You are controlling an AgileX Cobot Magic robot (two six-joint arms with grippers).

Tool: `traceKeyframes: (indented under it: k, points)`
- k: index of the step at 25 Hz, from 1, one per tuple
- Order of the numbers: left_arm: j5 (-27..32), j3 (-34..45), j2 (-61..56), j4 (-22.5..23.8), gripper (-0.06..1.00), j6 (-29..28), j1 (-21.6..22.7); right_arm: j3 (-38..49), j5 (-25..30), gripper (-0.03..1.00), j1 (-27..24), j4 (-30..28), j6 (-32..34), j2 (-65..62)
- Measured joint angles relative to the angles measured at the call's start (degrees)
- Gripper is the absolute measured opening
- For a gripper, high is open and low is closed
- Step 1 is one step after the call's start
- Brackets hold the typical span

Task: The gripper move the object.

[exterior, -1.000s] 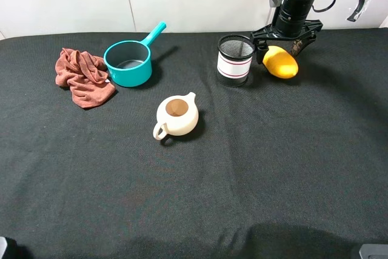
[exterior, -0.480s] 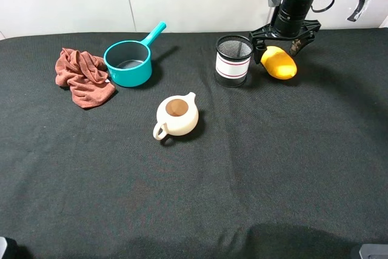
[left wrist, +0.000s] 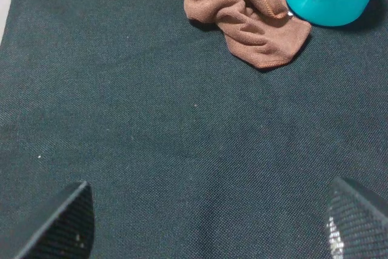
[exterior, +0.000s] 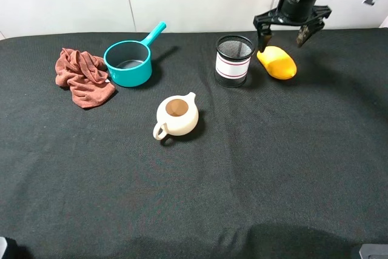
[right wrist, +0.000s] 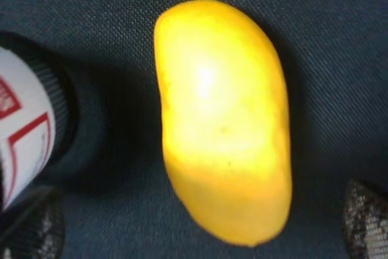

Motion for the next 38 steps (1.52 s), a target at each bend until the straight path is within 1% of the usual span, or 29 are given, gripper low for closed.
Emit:
traceKeyframes:
  k: [7, 17, 20, 23, 29, 33, 38]
  points:
    - [0.0, 0.0, 0.0, 0.0, 0.76, 0.0, 0.0, 0.0, 3.0, 0.69, 0.0, 0.0, 2.5, -5.5]
    - [0.0, 0.0, 0.0, 0.0, 0.76, 0.0, 0.0, 0.0, 3.1, 0.69, -0.3, 0.0, 3.4, -13.5]
    - [0.0, 0.0, 0.0, 0.0, 0.76, 0.0, 0.0, 1.3, 3.1, 0.69, -1.0, 0.0, 3.8, -16.4]
    - [0.0, 0.0, 0.0, 0.0, 0.76, 0.0, 0.0, 4.7, 3.1, 0.69, -2.7, 0.0, 4.3, -20.3]
    - [0.0, 0.0, 0.0, 0.0, 0.76, 0.0, 0.0, 15.4, 3.1, 0.69, -7.4, 0.5, 4.4, -29.9]
    - [0.0, 0.0, 0.0, 0.0, 0.76, 0.0, 0.0, 23.6, 3.1, 0.69, -10.2, 0.6, 4.4, -37.4]
    - [0.0, 0.0, 0.0, 0.0, 0.76, 0.0, 0.0, 36.3, 3.1, 0.69, -13.7, 0.8, 4.4, -48.1]
